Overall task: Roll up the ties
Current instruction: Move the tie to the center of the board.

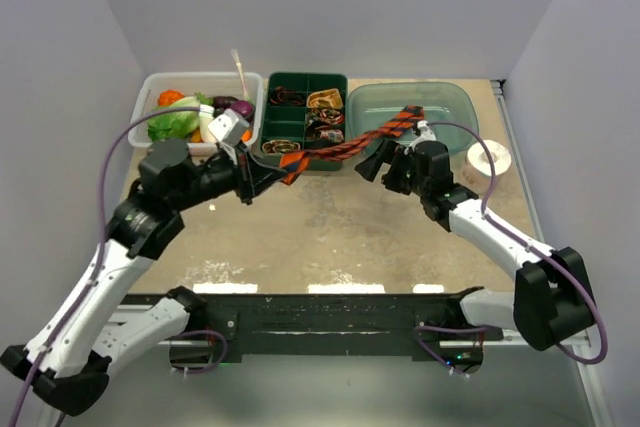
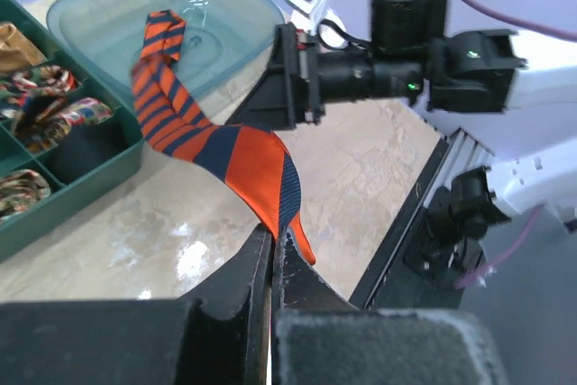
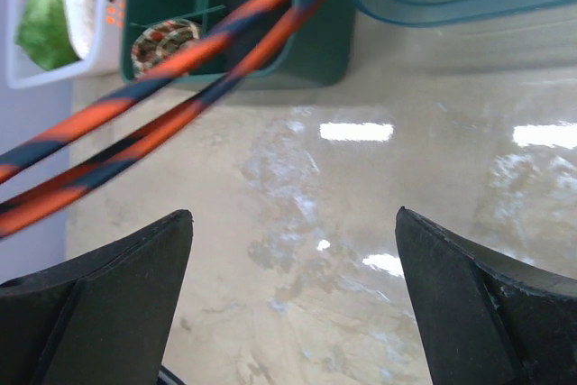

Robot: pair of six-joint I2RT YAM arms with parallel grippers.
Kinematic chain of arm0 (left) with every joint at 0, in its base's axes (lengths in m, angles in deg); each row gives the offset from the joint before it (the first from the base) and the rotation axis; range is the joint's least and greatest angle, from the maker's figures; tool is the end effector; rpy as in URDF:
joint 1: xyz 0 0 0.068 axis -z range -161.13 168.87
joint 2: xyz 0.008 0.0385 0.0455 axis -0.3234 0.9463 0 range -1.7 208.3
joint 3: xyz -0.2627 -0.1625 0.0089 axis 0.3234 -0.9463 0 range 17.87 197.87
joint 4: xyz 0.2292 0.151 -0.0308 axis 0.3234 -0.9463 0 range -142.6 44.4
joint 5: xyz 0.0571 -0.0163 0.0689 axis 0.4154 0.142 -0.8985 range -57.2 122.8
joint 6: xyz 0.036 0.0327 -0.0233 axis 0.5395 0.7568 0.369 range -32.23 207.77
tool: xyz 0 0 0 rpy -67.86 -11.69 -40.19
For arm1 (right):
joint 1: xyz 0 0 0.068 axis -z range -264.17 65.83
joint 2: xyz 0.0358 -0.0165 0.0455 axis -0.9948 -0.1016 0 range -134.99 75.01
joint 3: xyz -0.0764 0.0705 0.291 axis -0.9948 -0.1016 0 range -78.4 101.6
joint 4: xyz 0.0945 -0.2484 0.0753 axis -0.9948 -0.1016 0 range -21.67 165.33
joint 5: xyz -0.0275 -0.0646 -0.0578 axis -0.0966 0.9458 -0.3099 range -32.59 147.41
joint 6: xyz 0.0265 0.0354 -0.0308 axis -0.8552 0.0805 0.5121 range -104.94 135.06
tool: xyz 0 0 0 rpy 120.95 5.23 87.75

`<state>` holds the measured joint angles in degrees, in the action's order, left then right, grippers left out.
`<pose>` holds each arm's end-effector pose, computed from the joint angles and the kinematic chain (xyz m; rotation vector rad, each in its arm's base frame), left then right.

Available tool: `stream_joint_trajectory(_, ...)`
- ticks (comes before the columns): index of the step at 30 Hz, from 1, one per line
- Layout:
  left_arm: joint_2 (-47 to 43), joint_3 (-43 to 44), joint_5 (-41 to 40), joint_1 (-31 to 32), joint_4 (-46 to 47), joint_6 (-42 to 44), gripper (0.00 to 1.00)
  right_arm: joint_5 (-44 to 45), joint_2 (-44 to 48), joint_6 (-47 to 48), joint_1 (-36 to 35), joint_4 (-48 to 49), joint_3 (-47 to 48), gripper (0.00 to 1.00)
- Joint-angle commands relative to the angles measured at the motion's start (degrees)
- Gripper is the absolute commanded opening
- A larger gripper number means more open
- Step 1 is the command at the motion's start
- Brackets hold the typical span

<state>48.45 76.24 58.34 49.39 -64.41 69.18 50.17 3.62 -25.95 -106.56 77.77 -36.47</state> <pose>0.1479 -0.1051 0.4219 0.5293 1.7720 -1.0020 0.2552 0.1099 0.2734 0.2641 2.1231 0.8031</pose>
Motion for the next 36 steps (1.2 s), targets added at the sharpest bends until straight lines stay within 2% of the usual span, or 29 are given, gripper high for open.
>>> stream_joint_trajectory(1, -3.5, 13.8, 3.7, 0.2, -16.1, 8.0, 0.0, -5.6, -1.9, -5.6, 0.5, 9.4, -1.3, 0.99)
stream_joint_trajectory(6, -5.1, 27.7, 7.6, 0.2, -25.9, 13.6, 0.0, -7.3, -2.2, -8.2, 0.8, 13.9, -3.3, 0.99)
stream_joint_trajectory(11, -5.8, 32.9, 12.8, 0.2, -29.5, 15.2, 0.0, -8.7, -3.7, -10.2, 0.9, 16.5, -4.5, 0.99)
stream_joint_trajectory(17, -8.0, 31.8, 13.7, 0.2, -30.6, 15.9, 0.0, -9.9, -6.8, -15.1, 0.9, 25.1, -8.7, 0.99)
stream_joint_trajectory(21, -9.1, 29.7, 13.6, 0.2, -29.7, 15.2, 0.0, -9.6, -13.6, -18.9, 1.1, 33.1, -11.1, 0.99)
stream_joint_trajectory(24, -9.5, 28.9, 13.7, 0.2, -29.4, 15.2, 0.0, -9.4, -18.7, -18.6, 1.0, 34.9, -9.0, 0.99)
stream_joint_trajectory(28, -10.2, 27.7, 14.0, 0.2, -28.5, 15.2, 0.0, -8.1, -24.3, -15.6, 0.8, 32.3, -5.8, 0.99)
stream_joint_trajectory(31, -10.6, 26.1, 13.7, 0.2, -28.2, 14.9, 0.0, -3.3, -21.0, -10.5, -1.7, 26.9, -4.0, 0.97)
stream_joint_trajectory(34, -10.9, 24.5, 13.1, 0.2, -28.0, 14.9, 0.0, 3.6, -18.1, -2.6, -8.0, 14.9, 1.4, 0.93)
stream_joint_trajectory(36, -11.2, 23.5, 12.3, 0.2, -28.0, 15.0, 0.0, 10.4, -16.7, 0.9, -13.3, 7.2, 5.5, 0.84)
